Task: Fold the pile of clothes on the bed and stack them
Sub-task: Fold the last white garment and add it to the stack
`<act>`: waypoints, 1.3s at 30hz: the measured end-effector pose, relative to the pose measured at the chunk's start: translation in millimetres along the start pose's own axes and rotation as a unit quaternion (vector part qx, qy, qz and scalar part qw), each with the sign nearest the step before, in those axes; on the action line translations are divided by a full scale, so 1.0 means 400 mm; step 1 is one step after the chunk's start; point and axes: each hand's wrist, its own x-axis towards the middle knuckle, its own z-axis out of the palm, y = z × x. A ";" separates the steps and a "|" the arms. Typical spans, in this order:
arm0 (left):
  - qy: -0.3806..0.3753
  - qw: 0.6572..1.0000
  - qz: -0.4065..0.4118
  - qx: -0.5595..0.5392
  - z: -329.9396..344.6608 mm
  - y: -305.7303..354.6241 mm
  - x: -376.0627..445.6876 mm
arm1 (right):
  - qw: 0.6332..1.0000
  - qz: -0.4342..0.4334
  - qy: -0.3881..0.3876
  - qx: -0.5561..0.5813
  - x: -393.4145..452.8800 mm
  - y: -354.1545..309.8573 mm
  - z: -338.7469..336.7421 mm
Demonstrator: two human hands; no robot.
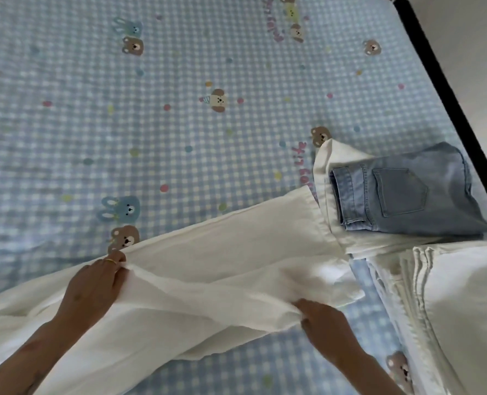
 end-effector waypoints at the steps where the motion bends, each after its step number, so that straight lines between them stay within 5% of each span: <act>1: 0.001 1.000 -0.003 -0.003 0.000 -0.014 0.008 | 1.000 0.025 -0.006 0.011 0.018 0.010 -0.061; 4: -0.001 0.999 -0.031 -0.018 -0.005 -0.051 0.044 | 0.992 0.066 -0.054 0.088 0.113 0.089 -0.270; 7: -0.019 0.999 -0.027 -0.025 -0.004 -0.067 0.093 | 0.990 0.061 0.057 0.118 0.284 0.128 -0.421; 10: -0.059 0.995 -0.070 -0.031 0.012 -0.057 0.150 | 0.964 0.110 0.138 0.200 0.471 0.122 -0.406; 13: -0.072 0.986 -0.102 -0.112 0.030 0.007 0.232 | 0.947 0.172 0.074 0.261 0.564 0.135 -0.297; 19: -0.137 0.976 -0.056 -0.162 0.054 0.250 0.444 | 0.959 0.253 0.028 0.123 0.404 0.190 -0.093; 23: -0.171 0.967 -0.051 -0.184 0.100 0.414 0.563 | 0.949 0.272 0.127 0.091 0.305 0.198 -0.062; 31: -0.123 0.971 0.020 -0.203 0.095 0.578 0.666 | 0.786 0.346 0.257 0.443 0.119 0.296 -0.098; 35: -0.193 0.973 0.069 -0.104 0.172 0.635 0.624 | 0.809 0.400 0.205 0.380 0.068 0.318 -0.019; 39: -0.139 0.986 0.057 -0.069 0.256 0.657 0.582 | 0.819 0.398 0.224 0.348 0.075 0.326 0.061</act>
